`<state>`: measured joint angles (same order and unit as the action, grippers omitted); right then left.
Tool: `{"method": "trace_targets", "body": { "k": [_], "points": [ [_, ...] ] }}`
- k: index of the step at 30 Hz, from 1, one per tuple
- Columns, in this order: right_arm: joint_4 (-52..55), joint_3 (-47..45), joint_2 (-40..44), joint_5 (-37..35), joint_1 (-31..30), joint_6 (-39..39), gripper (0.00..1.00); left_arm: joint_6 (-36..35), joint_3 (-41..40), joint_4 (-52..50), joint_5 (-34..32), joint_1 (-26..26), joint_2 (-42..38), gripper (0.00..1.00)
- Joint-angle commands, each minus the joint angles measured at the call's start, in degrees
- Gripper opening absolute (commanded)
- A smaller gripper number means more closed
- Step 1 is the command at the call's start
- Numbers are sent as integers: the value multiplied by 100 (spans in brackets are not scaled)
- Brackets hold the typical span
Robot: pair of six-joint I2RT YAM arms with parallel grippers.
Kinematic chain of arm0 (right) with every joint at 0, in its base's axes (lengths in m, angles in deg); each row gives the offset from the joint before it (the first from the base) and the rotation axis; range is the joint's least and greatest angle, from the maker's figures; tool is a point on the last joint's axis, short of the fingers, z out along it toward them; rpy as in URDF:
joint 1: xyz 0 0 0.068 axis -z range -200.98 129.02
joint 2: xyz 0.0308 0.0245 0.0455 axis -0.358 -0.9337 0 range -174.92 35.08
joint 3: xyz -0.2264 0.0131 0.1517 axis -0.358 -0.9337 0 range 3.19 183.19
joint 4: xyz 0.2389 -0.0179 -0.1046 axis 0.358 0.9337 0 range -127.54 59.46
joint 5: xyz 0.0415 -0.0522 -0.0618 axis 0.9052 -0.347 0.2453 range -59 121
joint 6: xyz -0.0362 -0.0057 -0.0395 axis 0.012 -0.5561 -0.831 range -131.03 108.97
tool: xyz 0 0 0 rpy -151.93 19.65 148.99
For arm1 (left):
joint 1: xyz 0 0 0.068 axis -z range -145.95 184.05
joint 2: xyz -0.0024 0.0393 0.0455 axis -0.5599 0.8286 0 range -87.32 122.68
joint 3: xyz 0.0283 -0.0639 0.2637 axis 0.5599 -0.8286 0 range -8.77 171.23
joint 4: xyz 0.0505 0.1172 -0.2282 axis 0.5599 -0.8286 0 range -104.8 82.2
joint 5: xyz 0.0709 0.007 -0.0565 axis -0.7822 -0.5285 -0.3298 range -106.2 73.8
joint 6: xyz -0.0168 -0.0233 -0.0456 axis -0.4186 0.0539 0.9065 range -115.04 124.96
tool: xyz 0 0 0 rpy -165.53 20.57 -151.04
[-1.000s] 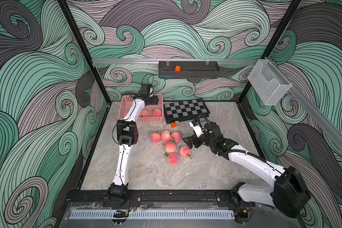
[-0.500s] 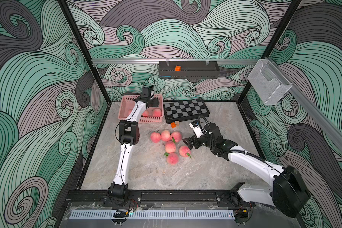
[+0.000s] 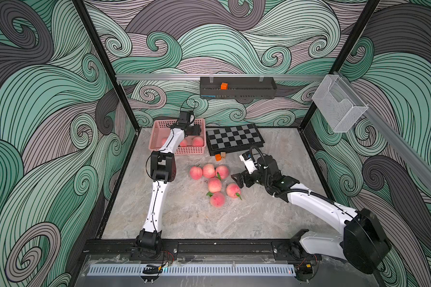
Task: Put the peaches into the basket
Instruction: Place the peach in the basket.
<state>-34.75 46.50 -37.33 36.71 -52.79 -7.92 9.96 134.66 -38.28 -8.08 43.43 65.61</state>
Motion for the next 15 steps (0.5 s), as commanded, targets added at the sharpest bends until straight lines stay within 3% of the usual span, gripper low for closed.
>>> {"method": "trace_targets", "body": {
  "k": [1,15],
  "points": [
    [-24,-91,126,-96,58,-107,99,19,-34,165,103,-23,142,64],
    [18,-60,146,-97,81,-107,99,-167,-49,178,103,-24,-29,91]
  ]
}}
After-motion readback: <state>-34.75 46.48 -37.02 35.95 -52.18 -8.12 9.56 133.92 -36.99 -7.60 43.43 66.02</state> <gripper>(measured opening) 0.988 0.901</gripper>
